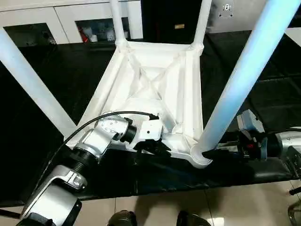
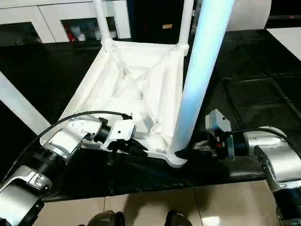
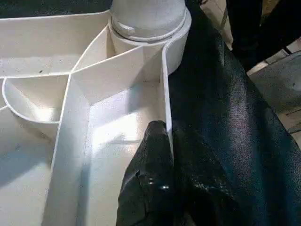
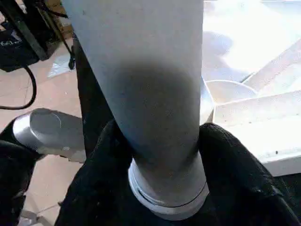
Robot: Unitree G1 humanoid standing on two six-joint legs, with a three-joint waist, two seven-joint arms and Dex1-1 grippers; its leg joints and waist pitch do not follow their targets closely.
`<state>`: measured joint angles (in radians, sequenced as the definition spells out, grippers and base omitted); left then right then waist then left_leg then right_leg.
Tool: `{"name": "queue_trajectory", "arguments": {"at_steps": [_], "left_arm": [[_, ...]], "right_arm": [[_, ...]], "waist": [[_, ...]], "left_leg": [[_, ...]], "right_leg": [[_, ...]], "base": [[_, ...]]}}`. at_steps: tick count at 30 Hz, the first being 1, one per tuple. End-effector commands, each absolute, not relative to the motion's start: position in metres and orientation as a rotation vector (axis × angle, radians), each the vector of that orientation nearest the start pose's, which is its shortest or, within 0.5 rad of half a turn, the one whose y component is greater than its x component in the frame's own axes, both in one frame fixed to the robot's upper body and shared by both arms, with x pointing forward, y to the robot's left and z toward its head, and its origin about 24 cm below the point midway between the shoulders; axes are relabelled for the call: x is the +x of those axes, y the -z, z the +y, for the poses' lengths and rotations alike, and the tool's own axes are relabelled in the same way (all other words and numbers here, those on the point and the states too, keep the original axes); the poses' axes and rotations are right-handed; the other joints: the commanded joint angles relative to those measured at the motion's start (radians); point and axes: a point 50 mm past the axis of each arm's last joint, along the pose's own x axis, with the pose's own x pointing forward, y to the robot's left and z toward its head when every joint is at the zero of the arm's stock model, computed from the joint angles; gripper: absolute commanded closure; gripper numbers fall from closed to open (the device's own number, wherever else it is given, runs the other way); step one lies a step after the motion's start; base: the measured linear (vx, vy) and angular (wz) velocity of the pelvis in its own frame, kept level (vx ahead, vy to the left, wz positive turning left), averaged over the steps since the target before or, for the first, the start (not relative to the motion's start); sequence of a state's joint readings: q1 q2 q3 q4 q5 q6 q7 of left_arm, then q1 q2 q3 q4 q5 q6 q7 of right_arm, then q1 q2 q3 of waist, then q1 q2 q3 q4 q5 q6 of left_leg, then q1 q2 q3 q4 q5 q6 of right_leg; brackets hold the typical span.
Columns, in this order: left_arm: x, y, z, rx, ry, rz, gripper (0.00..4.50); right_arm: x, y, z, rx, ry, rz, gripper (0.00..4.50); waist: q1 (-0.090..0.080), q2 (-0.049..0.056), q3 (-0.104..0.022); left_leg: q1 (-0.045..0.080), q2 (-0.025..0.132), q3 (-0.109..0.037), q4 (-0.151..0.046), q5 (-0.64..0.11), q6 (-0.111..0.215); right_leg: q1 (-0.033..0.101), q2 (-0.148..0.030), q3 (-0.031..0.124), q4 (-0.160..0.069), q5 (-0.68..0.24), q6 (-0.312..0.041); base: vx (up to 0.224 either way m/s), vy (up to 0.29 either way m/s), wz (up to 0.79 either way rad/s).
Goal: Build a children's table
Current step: Rotate leg to tighten
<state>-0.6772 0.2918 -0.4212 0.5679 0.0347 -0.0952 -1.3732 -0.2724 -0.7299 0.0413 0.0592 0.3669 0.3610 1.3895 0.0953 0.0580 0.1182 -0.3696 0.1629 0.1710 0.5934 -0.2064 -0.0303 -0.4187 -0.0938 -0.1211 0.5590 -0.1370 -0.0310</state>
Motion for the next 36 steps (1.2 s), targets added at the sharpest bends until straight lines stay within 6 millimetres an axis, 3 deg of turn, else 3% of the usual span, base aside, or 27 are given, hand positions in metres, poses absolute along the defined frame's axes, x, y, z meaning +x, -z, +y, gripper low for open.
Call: {"name": "queue_trajectory", "arguments": {"at_steps": [1, 4, 8, 9, 10, 12, 13, 15, 17, 18, 20, 21, 22, 23, 26, 27, 29, 31, 32, 35, 36], "left_arm": [[0.304, -0.069, 0.072, 0.614, 1.752, 0.285, 4.5], [0.305, -0.068, 0.071, 0.581, 1.715, 0.297, 4.5], [0.308, -0.069, 0.064, 0.519, 1.642, 0.305, 4.5], [0.309, -0.07, 0.056, 0.48, 1.593, 0.306, 4.5], [0.309, -0.071, 0.051, 0.455, 1.56, 0.308, 4.5], [0.31, -0.071, 0.044, 0.429, 1.513, 0.307, 4.5], [0.311, -0.071, 0.039, 0.414, 1.481, 0.306, 4.5], [0.312, -0.071, 0.03, 0.39, 1.424, 0.304, 4.5], [0.315, -0.073, 0.012, 0.341, 1.311, 0.301, 4.5], [0.315, -0.073, 0.012, 0.341, 1.311, 0.301, 4.5], [0.315, -0.074, 0.001, 0.312, 1.265, 0.293, 4.5], [0.314, -0.075, -0.003, 0.3, 1.253, 0.287, 4.5], [0.313, -0.075, -0.005, 0.294, 1.248, 0.284, 4.5], [0.313, -0.076, -0.006, 0.295, 1.25, 0.282, 4.5], [0.312, -0.077, -0.003, 0.337, 1.27, 0.26, 4.5], [0.311, -0.076, 0.001, 0.354, 1.279, 0.257, 4.5], [0.312, -0.074, 0.004, 0.37, 1.28, 0.257, 4.5], [0.313, -0.07, 0.018, 0.425, 1.294, 0.267, 4.5], [0.314, -0.069, 0.023, 0.44, 1.296, 0.268, 4.5], [0.316, -0.068, 0.034, 0.443, 1.304, 0.285, 4.5], [0.316, -0.068, 0.035, 0.442, 1.306, 0.287, 4.5]], "right_arm": [[0.252, -0.106, -0.209, -0.118, -1.409, 0.366, 2.58], [0.249, -0.106, -0.202, -0.058, -1.395, 0.349, 2.61], [0.252, -0.101, -0.192, -0.005, -1.282, 0.35, 2.61], [0.259, -0.096, -0.185, -0.009, -1.165, 0.348, 2.61], [0.263, -0.092, -0.181, -0.015, -1.085, 0.346, 2.61], [0.269, -0.088, -0.176, -0.036, -0.995, 0.352, 2.61], [0.273, -0.085, -0.173, -0.048, -0.934, 0.356, 2.61], [0.281, -0.084, -0.169, -0.019, -0.817, 0.361, 2.61], [0.295, -0.083, -0.158, 0.037, -0.619, 0.351, 2.62], [0.295, -0.083, -0.158, 0.037, -0.619, 0.351, 2.62], [0.302, -0.085, -0.152, 0.023, -0.527, 0.298, 2.62], [0.304, -0.086, -0.149, 0.034, -0.507, 0.281, 2.62], [0.305, -0.086, -0.147, 0.043, -0.5, 0.273, 2.62], [0.304, -0.088, -0.145, 0.083, -0.524, 0.257, 2.62], [0.298, -0.09, -0.15, 0.108, -0.558, 0.24, 1.92], [0.295, -0.09, -0.154, 0.105, -0.562, 0.24, 1.92], [0.293, -0.091, -0.157, 0.1, -0.57, 0.24, 1.82], [0.287, -0.092, -0.174, 0.06, -0.621, 0.239, 1.65], [0.284, -0.092, -0.179, 0.036, -0.651, 0.24, 1.49], [0.276, -0.097, -0.195, -0.013, -0.728, 0.233, 1.26], [0.276, -0.097, -0.196, -0.017, -0.735, 0.235, 1.15]], "waist": [[-0.003, -0.031, -0.077], [-0.003, -0.03, -0.074], [-0.008, -0.031, -0.065], [-0.016, -0.022, -0.055], [-0.018, -0.023, -0.054], [-0.036, -0.029, -0.043], [-0.051, -0.028, -0.038], [-0.071, -0.027, -0.035], [-0.091, -0.024, -0.036], [-0.102, -0.018, -0.039], [-0.112, -0.017, -0.041], [-0.12, -0.012, -0.042], [-0.121, -0.014, -0.044], [-0.118, -0.016, -0.049], [-0.112, -0.014, -0.054], [-0.106, -0.017, -0.057], [-0.101, -0.022, -0.057], [-0.093, -0.023, -0.058], [-0.086, -0.027, -0.063], [-0.071, -0.03, -0.068], [-0.065, -0.031, -0.073]], "left_leg": [[0.002, 0.07, -0.021, -0.06, -0.056, 0.188], [0.003, 0.071, -0.021, -0.063, -0.065, 0.183], [0.007, 0.068, -0.021, -0.071, -0.125, 0.133], [0.007, 0.066, -0.022, -0.077, -0.164, 0.107], [0.01, 0.063, -0.023, -0.077, -0.185, 0.096], [0.009, 0.051, -0.03, -0.08, -0.233, 0.048], [0.015, 0.049, -0.033, -0.08, -0.266, 0.038], [0.019, 0.044, -0.037, -0.079, -0.309, 0.034], [0.014, 0.043, -0.044, -0.081, -0.328, 0.024], [0.017, 0.047, -0.05, -0.082, -0.341, 0.019], [0.015, 0.051, -0.051, -0.086, -0.351, 0.029], [0.017, 0.059, -0.051, -0.091, -0.359, 0.041], [0.014, 0.06, -0.051, -0.092, -0.354, 0.045], [0.008, 0.061, -0.047, -0.093, -0.314, 0.063], [0.007, 0.062, -0.043, -0.091, -0.271, 0.08], [0.004, 0.064, -0.038, -0.09, -0.219, 0.102], [0.002, 0.061, -0.033, -0.088, -0.196, 0.117], [0.005, 0.058, -0.029, -0.084, -0.181, 0.13], [0.001, 0.057, -0.027, -0.08, -0.159, 0.143], [-0.001, 0.055, -0.022, -0.071, -0.094, 0.175], [-0.005, 0.053, -0.022, -0.068, -0.063, 0.189]], "right_leg": [[0.066, -0.074, 0.06, -0.057, -0.311, -0.196], [0.066, -0.074, 0.061, -0.06, -0.324, -0.19], [0.063, -0.074, 0.059, -0.073, -0.43, -0.161], [0.058, -0.072, 0.059, -0.081, -0.479, -0.147], [0.058, -0.074, 0.055, -0.088, -0.514, -0.136], [0.059, -0.075, 0.043, -0.107, -0.657, -0.07], [0.054, -0.074, 0.039, -0.118, -0.712, -0.04], [0.054, -0.072, 0.03, -0.129, -0.744, -0.016], [0.062, -0.07, 0.014, -0.136, -0.737, -0.001], [0.062, -0.074, 0.009, -0.141, -0.718, 0.001], [0.064, -0.074, 0.008, -0.14, -0.673, -0.003], [0.062, -0.077, 0.012, -0.136, -0.604, -0.029], [0.064, -0.078, 0.014, -0.133, -0.584, -0.037], [0.066, -0.081, 0.025, -0.123, -0.518, -0.063], [0.068, -0.083, 0.034, -0.114, -0.465, -0.094], [0.069, -0.081, 0.041, -0.103, -0.395, -0.122], [0.067, -0.08, 0.048, -0.097, -0.386, -0.138], [0.065, -0.081, 0.056, -0.096, -0.407, -0.139], [0.072, -0.082, 0.058, -0.091, -0.398, -0.141], [0.069, -0.08, 0.061, -0.079, -0.326, -0.166], [0.075, -0.079, 0.06, -0.072, -0.305, -0.17]], "base": [[0.0, 0.0, 0.0], [0.0, 0.0, 0.0], [0.0, 0.0, 0.0], [0.0, 0.0, 0.0], [0.0, 0.0, 0.0], [0.0, 0.0, 0.0], [0.0, 0.0, 0.0], [0.0, 0.0, 0.0], [0.0, 0.0, 0.0], [0.0, 0.0, 0.0], [0.0, 0.0, 0.0], [0.0, 0.0, 0.0], [0.0, 0.0, 0.0], [0.0, 0.0, 0.0], [0.0, 0.0, 0.0], [0.0, 0.0, 0.0], [0.0, 0.0, 0.0], [0.0, 0.0, 0.0], [0.0, 0.0, 0.0], [0.0, 0.0, 0.0], [0.0, 0.0, 0.0]]}}
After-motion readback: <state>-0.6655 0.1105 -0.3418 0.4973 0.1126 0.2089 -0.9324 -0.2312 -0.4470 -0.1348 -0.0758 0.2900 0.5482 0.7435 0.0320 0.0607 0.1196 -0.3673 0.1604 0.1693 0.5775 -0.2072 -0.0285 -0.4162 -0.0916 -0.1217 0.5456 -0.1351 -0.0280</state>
